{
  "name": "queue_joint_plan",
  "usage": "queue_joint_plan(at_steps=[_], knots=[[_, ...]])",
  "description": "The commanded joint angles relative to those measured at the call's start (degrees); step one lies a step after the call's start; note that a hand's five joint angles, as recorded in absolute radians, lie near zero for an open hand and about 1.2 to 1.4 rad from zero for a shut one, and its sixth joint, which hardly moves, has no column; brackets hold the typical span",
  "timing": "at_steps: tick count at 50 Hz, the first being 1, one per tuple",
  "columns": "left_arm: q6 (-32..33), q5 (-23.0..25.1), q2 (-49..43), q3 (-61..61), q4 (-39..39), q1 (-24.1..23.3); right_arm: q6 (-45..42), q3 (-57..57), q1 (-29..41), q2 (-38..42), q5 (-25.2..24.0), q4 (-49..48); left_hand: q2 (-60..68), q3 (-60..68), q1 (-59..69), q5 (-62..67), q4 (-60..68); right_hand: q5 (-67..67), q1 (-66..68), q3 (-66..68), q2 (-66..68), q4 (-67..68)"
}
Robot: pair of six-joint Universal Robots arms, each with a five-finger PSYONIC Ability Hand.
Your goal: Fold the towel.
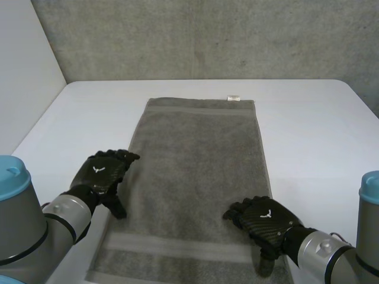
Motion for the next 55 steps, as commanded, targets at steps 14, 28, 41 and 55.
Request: queue_joint_plan(at_steps=[14, 28, 41, 55], knots=[[0.0, 0.0, -1.5, 0.1, -0.2, -0.1, -0.3, 2.1, 1.5, 3.4, 0.3, -7.9, 0.7, 0.6, 0.5, -1.3, 0.7, 2.0, 2.8, 1.7, 1.9, 0.5], [0.0, 0.0, -1.3, 0.0, -0.2, -0.3, -1.4, 4.0, 1.4, 3.3, 0.2, -18.9, 0.7, 0.6, 0.5, -1.3, 0.7, 49.6, 50.4, 49.3, 49.5, 48.1], [0.0, 0.0, -0.8, -0.7, -0.2, -0.6, -0.9, 2.2, 1.1, 3.5, 0.1, -21.7, 0.6, 0.4, 0.4, -1.4, 0.5, 64.1, 64.9, 63.8, 64.0, 62.6], [0.0, 0.0, -0.7, -1.5, -0.4, -1.1, -5.4, 1.4, -0.3, 2.6, -0.5, -3.7, 0.7, 0.6, 0.5, -1.3, 0.7, -3.5, -2.6, -3.8, -3.6, -5.0]])
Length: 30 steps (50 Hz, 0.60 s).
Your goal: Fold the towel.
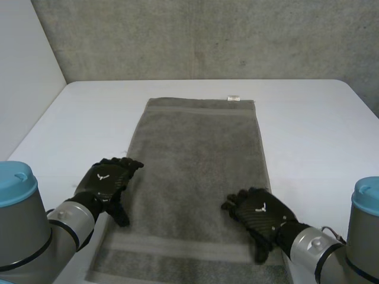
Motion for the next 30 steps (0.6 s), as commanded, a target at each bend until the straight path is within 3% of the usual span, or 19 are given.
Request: queue_joint_plan(at_steps=[1, 19, 30], knots=[[0.0, 0.0, 0.1, -0.9, -0.1, -0.1, -5.1, 1.1, -1.5, -0.2, -0.1, 5.1, 0.7, 0.6, 0.5, -1.2, 0.7, -3.4, -3.5, -3.6, -4.0, -4.7], [0.0, 0.0, 0.0, -1.1, 0.0, -0.1, -8.3, 6.4, -3.5, -0.3, -0.4, 3.8, 0.7, 0.6, 0.5, -1.2, 0.7, -3.4, -3.5, -3.6, -4.0, -4.7], [0.0, 0.0, 0.1, -1.1, 0.0, -0.2, -7.8, 6.6, -3.2, -0.1, -1.0, -4.1, 0.7, 0.6, 0.5, -1.2, 0.7, -3.4, -3.5, -3.6, -4.0, -4.7]])
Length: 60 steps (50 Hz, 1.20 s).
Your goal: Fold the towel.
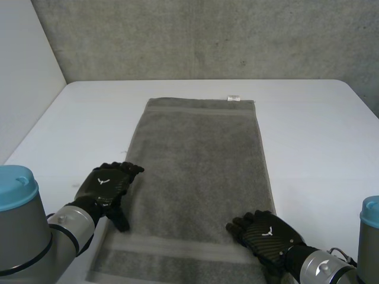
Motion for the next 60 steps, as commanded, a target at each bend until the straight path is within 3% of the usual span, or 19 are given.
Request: queue_joint_plan(at_steps=[1, 19, 21, 23, 24, 26, 27, 28, 40, 47, 54, 60], knots=[[0.0, 0.0, 0.1, 0.0, 0.0, -0.1, 0.5, -1.3, 0.4, 0.4, 0.0, -4.7, 0.7, 0.6, 0.5, -1.2, 0.7, -2.8, -0.4, -1.7, -2.2, -4.7], [0.0, 0.0, 0.2, 0.0, 0.0, -0.1, 1.9, -10.0, 1.0, 5.1, 0.4, -5.0, 0.7, 0.6, 0.5, -1.2, 0.7, -0.3, 2.1, 0.9, 0.4, -2.2], [0.0, 0.0, 0.2, 0.0, 0.0, -0.1, 2.1, -10.8, 1.0, 5.6, 0.4, -5.4, 0.7, 0.6, 0.5, -1.2, 0.7, 6.3, 8.8, 7.5, 7.0, 4.5], [0.0, 0.0, 0.2, 0.0, 0.0, -0.2, 3.0, -11.9, 1.0, 5.6, 0.4, -7.0, 0.7, 0.6, 0.5, -1.2, 0.7, 26.9, 29.3, 28.0, 27.6, 25.0], [0.0, 0.0, 0.2, 0.0, 0.0, -0.2, 3.1, -11.9, 1.0, 5.6, 0.4, -7.0, 0.7, 0.6, 0.5, -1.2, 0.7, 27.0, 29.4, 28.2, 27.7, 25.1], [0.0, 0.0, 0.2, 0.0, 0.0, -0.2, 5.1, -12.8, 0.8, 5.1, 0.5, -9.5, 0.7, 0.6, 0.5, -1.2, 0.7, 56.3, 58.7, 57.4, 56.9, 54.4], [0.0, 0.0, 0.2, 0.0, 0.0, -0.3, 5.1, -12.8, 0.8, 5.1, 0.5, -9.5, 0.7, 0.6, 0.5, -1.2, 0.7, 56.5, 58.9, 57.6, 57.1, 54.6], [0.0, 0.0, 0.2, 0.0, 0.0, -0.4, 6.6, -13.1, 0.7, 5.0, 0.5, -10.7, 0.9, 0.8, 0.7, -1.1, 0.9, 67.1, 69.5, 68.2, 67.7, 65.2], [0.0, 0.1, 1.3, -0.1, -0.4, -0.4, 11.6, -13.4, -0.1, 3.2, 1.5, -12.1, 1.1, 1.0, 0.9, -0.9, 1.0, 67.2, 69.6, 68.3, 67.8, 65.3], [0.1, 1.3, 1.7, -0.5, -3.1, -3.1, 14.0, -12.7, -1.5, 0.8, 9.8, -11.7, 4.1, 4.0, 3.9, 2.1, 4.1, 67.2, 69.6, 68.3, 67.8, 65.3], [0.1, 2.4, 0.8, -0.4, -7.4, -4.2, 14.0, -12.0, -1.1, 1.2, 10.5, -12.1, 14.2, 14.1, 14.0, 12.2, 14.1, 67.2, 69.6, 68.3, 67.8, 65.3], [2.3, 3.1, 0.3, -0.7, -7.9, -4.7, 13.7, -11.7, -1.1, 1.4, 10.5, -12.2, 14.2, 14.1, 14.0, 12.2, 14.2, 67.2, 69.6, 68.3, 67.8, 65.3]])
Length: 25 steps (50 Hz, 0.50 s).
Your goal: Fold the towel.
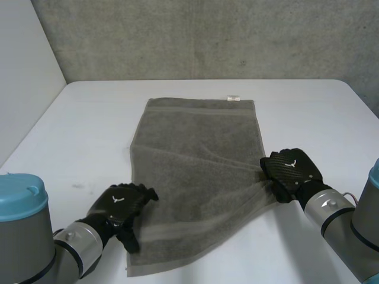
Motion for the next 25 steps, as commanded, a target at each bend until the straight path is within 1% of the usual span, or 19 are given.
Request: queue_joint_plan(at_steps=[1, 5, 14, 15, 16, 17, 18, 19, 21, 22, 24, 25], knots=[[3.3, 1.0, -0.6, -0.6, -1.0, -0.6, -0.4, 0.3, 0.1, 0.4, -0.3, -0.1, 3.9, 3.9, 3.9, 3.9, 4.0, 4.4, 4.7, 3.4, 4.8, 3.2], [6.2, 1.9, -1.5, -1.5, -0.5, -1.0, -0.5, 0.5, 0.1, 0.5, -0.3, -0.1, 3.9, 3.9, 3.9, 3.9, 4.0, 4.4, 4.7, 3.4, 4.8, 3.2], [8.3, 1.9, -5.5, -1.2, 1.3, -1.0, -0.5, 1.0, 0.1, 0.5, -0.3, -0.2, 4.6, 4.6, 4.6, 4.5, 4.6, 4.4, 4.7, 3.4, 4.8, 3.2], [8.5, 1.9, -6.0, -1.2, 1.8, -1.0, -0.6, 1.0, 0.1, 0.6, -0.3, -0.2, 6.9, 6.9, 6.9, 6.9, 7.0, 4.4, 4.7, 3.4, 4.8, 3.2], [8.5, 1.9, -6.1, -1.2, 2.5, -0.9, -0.6, 1.0, 0.1, 0.7, -0.4, -0.2, 12.4, 12.4, 12.5, 12.4, 12.5, 4.4, 4.7, 3.4, 4.8, 3.2], [8.5, 1.9, -6.1, -1.2, 2.5, -0.9, -0.6, 1.0, 0.1, 0.7, -0.4, -0.2, 12.5, 12.5, 12.5, 12.4, 12.5, 4.4, 4.7, 3.4, 4.8, 3.2], [8.4, 1.9, -6.0, -1.3, 3.4, -0.9, -0.6, 1.0, 0.1, 0.8, -0.4, -0.2, 19.0, 19.0, 19.0, 18.9, 19.0, 4.4, 4.7, 3.4, 4.8, 3.2], [8.4, 1.9, -6.0, -1.3, 3.4, -0.9, -0.6, 1.0, 0.1, 0.8, -0.4, -0.2, 19.0, 19.1, 19.1, 19.0, 19.1, 4.4, 4.7, 3.4, 4.8, 3.2], [8.4, 1.9, -5.7, -1.4, 5.4, -0.9, -0.7, 1.0, 0.1, 0.9, -0.4, -0.2, 32.1, 32.1, 32.1, 32.1, 32.2, 4.4, 4.7, 3.4, 4.8, 3.2], [8.4, 1.9, -5.7, -1.4, 5.4, -0.9, -0.7, 1.0, 0.1, 0.9, -0.4, -0.2, 32.2, 32.2, 32.2, 32.1, 32.2, 4.4, 4.7, 3.4, 4.8, 3.2], [8.4, 1.9, -5.6, -1.4, 7.5, -0.9, -0.7, 1.0, 0.1, 0.9, -0.4, -0.2, 38.5, 38.5, 38.6, 38.5, 38.6, 4.4, 4.7, 3.4, 4.8, 3.2], [8.4, 1.9, -5.6, -1.4, 7.5, -0.9, -0.7, 1.0, 0.1, 0.9, -0.4, -0.2, 38.5, 38.6, 38.6, 38.5, 38.6, 4.4, 4.7, 3.4, 4.8, 3.2]])
